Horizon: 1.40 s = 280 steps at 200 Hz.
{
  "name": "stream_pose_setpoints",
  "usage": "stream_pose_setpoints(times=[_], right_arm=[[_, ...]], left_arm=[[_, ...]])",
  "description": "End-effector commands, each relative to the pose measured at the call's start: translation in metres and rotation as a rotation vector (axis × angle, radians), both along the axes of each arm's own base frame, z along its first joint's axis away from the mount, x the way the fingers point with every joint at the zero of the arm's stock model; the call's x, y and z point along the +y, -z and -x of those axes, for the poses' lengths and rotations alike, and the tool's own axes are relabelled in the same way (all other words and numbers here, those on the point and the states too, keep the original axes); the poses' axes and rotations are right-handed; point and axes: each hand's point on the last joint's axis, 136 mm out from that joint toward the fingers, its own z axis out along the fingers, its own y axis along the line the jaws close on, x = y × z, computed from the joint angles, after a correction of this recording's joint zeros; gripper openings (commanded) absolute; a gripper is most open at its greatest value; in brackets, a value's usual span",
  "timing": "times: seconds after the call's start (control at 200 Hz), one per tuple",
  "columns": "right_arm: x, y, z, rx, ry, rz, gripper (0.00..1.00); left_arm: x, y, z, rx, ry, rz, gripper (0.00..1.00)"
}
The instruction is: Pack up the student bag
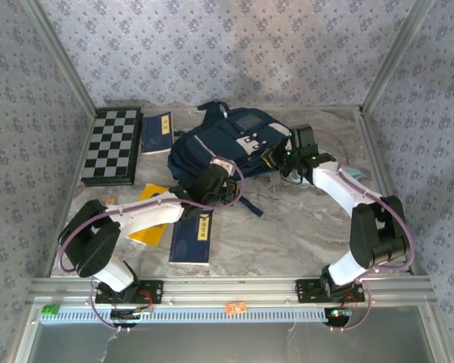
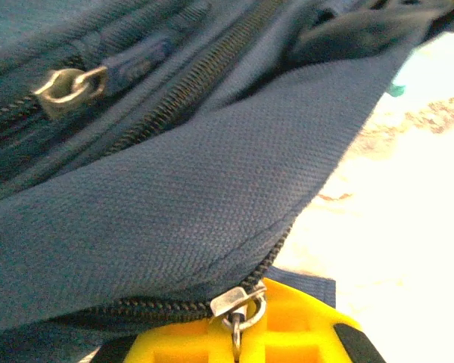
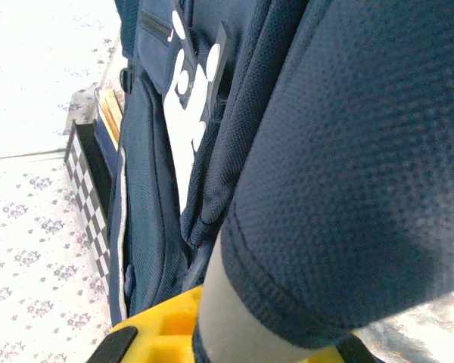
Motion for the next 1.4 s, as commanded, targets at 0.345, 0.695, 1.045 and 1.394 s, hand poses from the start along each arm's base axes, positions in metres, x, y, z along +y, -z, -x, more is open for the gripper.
stream_pose_setpoints(times=[0.345,0.695,1.045,1.394], right_arm=[[-0.065,-0.001,-0.083,-0.054,-0.024,0.052,0.0],[-0.05,-0.011,-0.038,-0.055,-0.12,0.024,0.43],[-0.022,0.015,0.04,0.05,-0.08,-0.186,0.67],[0.005,0.033,0.017,0.055,-0.059,-0.178,0.37]], left_arm=[[-0.065,0.0,0.024,0.099,0.088,0.003,0.0],[-0.081,-0.017,0.005,0.07,0.072,0.059,0.0],[-0.073,-0.016,0.002,0.057,0.057,0.061,0.0],[-0.085,-0.025,-0.003,0.046,0.094,0.063,0.0]])
